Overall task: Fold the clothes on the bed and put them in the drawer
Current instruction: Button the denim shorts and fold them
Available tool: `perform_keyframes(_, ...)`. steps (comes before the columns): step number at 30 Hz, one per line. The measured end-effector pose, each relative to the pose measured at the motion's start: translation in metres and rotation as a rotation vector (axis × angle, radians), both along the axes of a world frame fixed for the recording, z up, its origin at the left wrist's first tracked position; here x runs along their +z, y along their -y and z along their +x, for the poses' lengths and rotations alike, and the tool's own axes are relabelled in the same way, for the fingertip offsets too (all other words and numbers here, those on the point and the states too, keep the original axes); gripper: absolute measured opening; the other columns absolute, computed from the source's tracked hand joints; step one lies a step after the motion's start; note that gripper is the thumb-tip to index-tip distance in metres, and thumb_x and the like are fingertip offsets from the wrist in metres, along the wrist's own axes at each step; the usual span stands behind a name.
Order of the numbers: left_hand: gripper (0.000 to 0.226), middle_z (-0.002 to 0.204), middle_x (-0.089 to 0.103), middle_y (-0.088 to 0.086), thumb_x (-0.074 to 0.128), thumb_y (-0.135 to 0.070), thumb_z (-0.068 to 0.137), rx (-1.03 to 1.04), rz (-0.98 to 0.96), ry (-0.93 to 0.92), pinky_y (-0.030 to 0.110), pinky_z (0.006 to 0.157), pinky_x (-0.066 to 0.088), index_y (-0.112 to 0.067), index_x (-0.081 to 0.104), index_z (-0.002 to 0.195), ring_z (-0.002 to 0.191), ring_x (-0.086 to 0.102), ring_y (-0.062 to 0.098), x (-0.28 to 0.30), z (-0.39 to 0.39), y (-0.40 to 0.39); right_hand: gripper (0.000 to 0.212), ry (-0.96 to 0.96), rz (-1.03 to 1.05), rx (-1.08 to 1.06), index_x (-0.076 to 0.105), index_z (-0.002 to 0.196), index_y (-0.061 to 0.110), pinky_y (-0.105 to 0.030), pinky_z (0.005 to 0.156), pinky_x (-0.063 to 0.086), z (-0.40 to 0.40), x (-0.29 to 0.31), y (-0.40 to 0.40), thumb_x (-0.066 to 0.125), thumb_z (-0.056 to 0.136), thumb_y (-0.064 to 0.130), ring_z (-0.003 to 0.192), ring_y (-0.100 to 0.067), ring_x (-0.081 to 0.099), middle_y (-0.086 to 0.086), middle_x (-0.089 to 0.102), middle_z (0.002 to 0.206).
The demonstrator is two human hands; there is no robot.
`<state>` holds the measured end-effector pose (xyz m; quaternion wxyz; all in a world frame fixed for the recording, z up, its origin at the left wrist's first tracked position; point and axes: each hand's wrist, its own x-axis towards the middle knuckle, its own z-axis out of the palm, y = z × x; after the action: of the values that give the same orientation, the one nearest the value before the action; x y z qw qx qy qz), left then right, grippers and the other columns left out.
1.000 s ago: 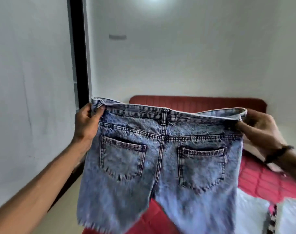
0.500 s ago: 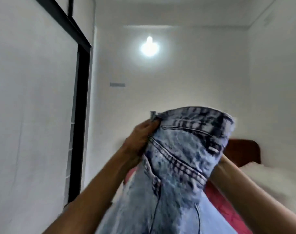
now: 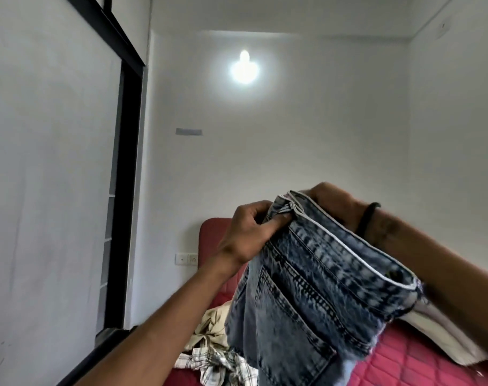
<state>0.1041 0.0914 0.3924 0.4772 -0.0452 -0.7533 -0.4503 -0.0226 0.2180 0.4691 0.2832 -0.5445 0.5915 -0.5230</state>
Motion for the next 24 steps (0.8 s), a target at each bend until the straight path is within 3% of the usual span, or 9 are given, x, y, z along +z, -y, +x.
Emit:
perform_keyframes(1,0.01,0.085,0.077,0.0,0.077,-0.023,0.091,0.062,0.02,-0.027,0.027,0.069,0.051,-0.015,0.079,0.086,0.077,0.068,0.011,-0.001,-0.003,0.0,0.031,0.113,0.04,0.13,0.074,0.097,-0.003,-0.035,0.071,0.06,0.003,0.001,-0.003,0.048,0.091,0.013,0.072,-0.025,0.069,-0.021,0.07,0.098)
perform_keyframes(3,0.011,0.081,0.078,-0.001,0.082,-0.027,0.087,0.164,0.122,-0.074,0.031,0.065,0.053,-0.017,0.08,0.084,0.072,0.07,0.011,-0.005,-0.005,0.001,0.044,0.023,0.105,0.15,0.066,0.124,0.006,-0.038,0.077,0.058,0.001,-0.001,-0.009,0.06,0.083,0.023,0.083,-0.027,0.069,-0.018,0.068,0.115)
perform_keyframes(6,0.02,0.078,0.078,0.001,0.084,-0.031,0.083,0.283,0.191,-0.099,0.036,0.061,0.054,-0.012,0.08,0.083,0.067,0.068,0.013,-0.01,-0.003,0.0,0.073,-0.755,0.24,0.008,0.051,0.138,0.029,-0.041,0.092,0.059,-0.005,-0.012,-0.013,0.087,0.077,0.047,0.107,-0.02,0.072,0.004,0.072,0.123)
perform_keyframes(8,0.023,0.078,0.078,0.005,0.084,-0.033,0.084,0.292,0.206,-0.105,0.034,0.062,0.053,-0.01,0.079,0.082,0.066,0.068,0.016,-0.018,0.002,-0.003,0.075,-1.077,0.226,-0.173,0.057,0.124,0.034,-0.043,0.088,0.06,-0.008,-0.022,-0.015,0.097,0.062,0.043,0.1,-0.016,0.073,0.008,0.075,0.108)
perform_keyframes(11,0.024,0.095,0.078,0.003,0.076,-0.046,0.089,0.159,0.128,0.032,0.042,0.091,0.055,-0.023,0.076,0.089,0.095,0.074,0.023,-0.03,0.021,0.0,0.047,-1.131,0.121,-0.344,0.068,0.107,0.028,-0.045,0.079,0.06,-0.009,-0.017,-0.017,0.094,0.068,0.036,0.083,-0.017,0.072,0.006,0.076,0.09)
perform_keyframes(14,0.037,0.116,0.074,-0.008,0.082,-0.047,0.083,0.123,-0.162,0.329,0.039,0.106,0.05,-0.033,0.066,0.114,0.113,0.068,0.009,-0.062,0.045,0.015,0.027,-1.088,-0.003,-0.335,0.072,0.094,0.022,-0.048,0.071,0.06,-0.01,-0.005,-0.021,0.09,0.075,0.028,0.078,-0.024,0.072,0.0,0.076,0.083)
perform_keyframes(17,0.062,0.128,0.069,-0.014,0.086,-0.045,0.079,0.104,-0.224,0.485,0.05,0.108,0.051,-0.031,0.058,0.132,0.119,0.065,0.005,-0.118,0.056,0.027,0.022,-1.069,0.008,-0.273,0.074,0.094,0.022,-0.027,0.053,0.05,-0.004,-0.007,-0.027,0.088,0.078,0.029,0.058,-0.005,0.064,0.008,0.075,0.074)
perform_keyframes(20,0.081,0.144,0.058,-0.015,0.084,-0.046,0.081,0.078,-0.228,0.459,0.045,0.113,0.047,-0.03,0.042,0.149,0.131,0.055,0.003,-0.173,0.055,0.01,0.021,-1.052,0.052,-0.246,0.075,0.1,0.019,-0.011,0.04,0.038,0.006,-0.012,-0.028,0.086,0.083,0.023,0.046,0.001,0.058,0.018,0.07,0.063)
perform_keyframes(24,0.08,0.139,0.056,-0.025,0.082,-0.024,0.088,0.02,-0.076,0.201,0.031,0.106,0.052,-0.03,0.029,0.148,0.125,0.061,0.004,-0.23,0.042,-0.041,0.025,-1.103,0.127,-0.208,0.077,0.099,0.027,-0.023,0.048,0.049,0.018,-0.009,-0.037,0.088,0.078,0.034,0.053,-0.004,0.064,0.014,0.076,0.074)
